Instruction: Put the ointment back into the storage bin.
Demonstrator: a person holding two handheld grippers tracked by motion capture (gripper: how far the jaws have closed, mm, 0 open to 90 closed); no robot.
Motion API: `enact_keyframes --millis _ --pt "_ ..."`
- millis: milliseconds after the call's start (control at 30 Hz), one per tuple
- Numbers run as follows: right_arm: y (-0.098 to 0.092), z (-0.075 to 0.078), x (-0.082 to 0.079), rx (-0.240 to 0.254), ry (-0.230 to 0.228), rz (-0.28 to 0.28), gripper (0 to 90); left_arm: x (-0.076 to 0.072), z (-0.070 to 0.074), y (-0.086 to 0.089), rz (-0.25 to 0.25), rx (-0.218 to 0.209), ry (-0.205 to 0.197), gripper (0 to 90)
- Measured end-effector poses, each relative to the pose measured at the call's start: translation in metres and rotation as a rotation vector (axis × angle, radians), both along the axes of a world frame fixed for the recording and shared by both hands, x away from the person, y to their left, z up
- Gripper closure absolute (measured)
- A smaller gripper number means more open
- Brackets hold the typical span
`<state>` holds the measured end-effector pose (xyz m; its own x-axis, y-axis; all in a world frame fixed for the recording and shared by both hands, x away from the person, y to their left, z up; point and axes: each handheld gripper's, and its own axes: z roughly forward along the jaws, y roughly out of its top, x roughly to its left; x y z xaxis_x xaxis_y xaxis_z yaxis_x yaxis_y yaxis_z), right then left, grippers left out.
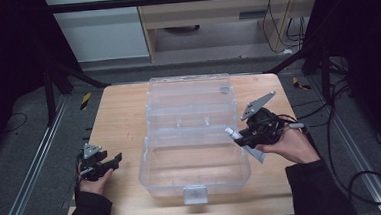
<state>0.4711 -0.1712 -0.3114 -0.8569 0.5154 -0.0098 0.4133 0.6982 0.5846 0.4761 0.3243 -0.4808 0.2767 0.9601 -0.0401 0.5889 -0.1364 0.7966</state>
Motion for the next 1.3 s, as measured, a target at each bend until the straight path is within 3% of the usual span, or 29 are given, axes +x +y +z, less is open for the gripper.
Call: enact_keyframes --millis 267,500,533,700,1067,1300 --pt "0.022 -0.001 0.002 -0.039 0.025 0.109 70.0 0.000 0.000 0.000 0.000 0.000 0.000 37.3" --pt "0.042 -0.008 0.006 -0.096 0.019 0.200 69.9 0.000 0.000 0.000 0.001 -0.001 -0.003 37.3" --pt "0.048 -0.012 0.007 -0.110 0.016 0.233 69.9 0.000 0.000 0.000 0.001 0.000 -0.003 37.3" --pt "0.058 -0.016 0.009 -0.131 0.024 0.263 69.9 0.000 0.000 0.000 0.000 0.000 -0.002 37.3" --pt "0.080 -0.041 0.009 -0.251 0.049 0.373 69.9 0.000 0.000 0.001 0.001 0.000 -0.004 37.3" --pt "0.085 -0.051 0.009 -0.286 0.044 0.400 69.9 0.000 0.000 0.001 0.000 0.001 -0.004 37.3"
